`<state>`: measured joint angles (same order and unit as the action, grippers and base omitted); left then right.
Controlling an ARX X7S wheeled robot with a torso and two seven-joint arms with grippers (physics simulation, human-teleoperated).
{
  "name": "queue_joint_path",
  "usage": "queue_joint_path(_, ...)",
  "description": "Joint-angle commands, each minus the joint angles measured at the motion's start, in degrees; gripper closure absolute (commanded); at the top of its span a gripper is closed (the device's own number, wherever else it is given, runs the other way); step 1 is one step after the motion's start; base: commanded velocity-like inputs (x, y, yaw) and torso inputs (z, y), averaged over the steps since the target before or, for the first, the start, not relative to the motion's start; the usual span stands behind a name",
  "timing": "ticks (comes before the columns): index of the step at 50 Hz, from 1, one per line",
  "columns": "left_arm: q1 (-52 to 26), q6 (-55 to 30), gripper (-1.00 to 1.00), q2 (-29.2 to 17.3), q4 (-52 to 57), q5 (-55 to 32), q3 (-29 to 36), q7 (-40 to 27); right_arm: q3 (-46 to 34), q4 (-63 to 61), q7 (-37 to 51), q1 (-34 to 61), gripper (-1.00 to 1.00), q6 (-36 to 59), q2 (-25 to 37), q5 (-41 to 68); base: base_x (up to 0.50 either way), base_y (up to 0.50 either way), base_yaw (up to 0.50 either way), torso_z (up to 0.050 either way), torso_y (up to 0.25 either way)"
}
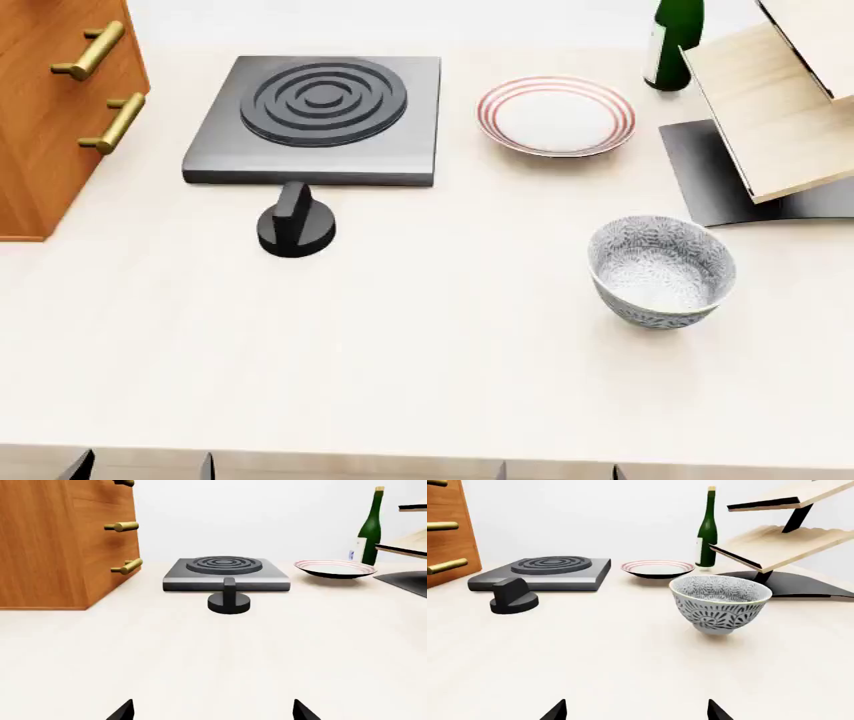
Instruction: Put the bowl on the stove.
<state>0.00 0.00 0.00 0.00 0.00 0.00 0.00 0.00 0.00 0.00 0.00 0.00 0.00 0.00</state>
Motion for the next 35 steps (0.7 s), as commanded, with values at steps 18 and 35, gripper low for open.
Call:
queue_joint_path(18, -0.38, 0.59, -1.00, -3.11, -0.04, -3.57, 3.39, -4.76, -4.45, 0.49, 4.27, 0.12, -1.00, -0.14, 3.33, 3.05, 0.00, 0.00, 0.00, 0.000, 0.000)
queue_joint_path(35, -0.48, -0.04, -1.00, -4.60, -0.56, -5.09, 5.19, -5.93, -5.88, 0.77, 5.60, 0.33, -1.00, -0.33, 4.54, 4.54, 0.00, 0.00, 0.00, 0.000, 0.000)
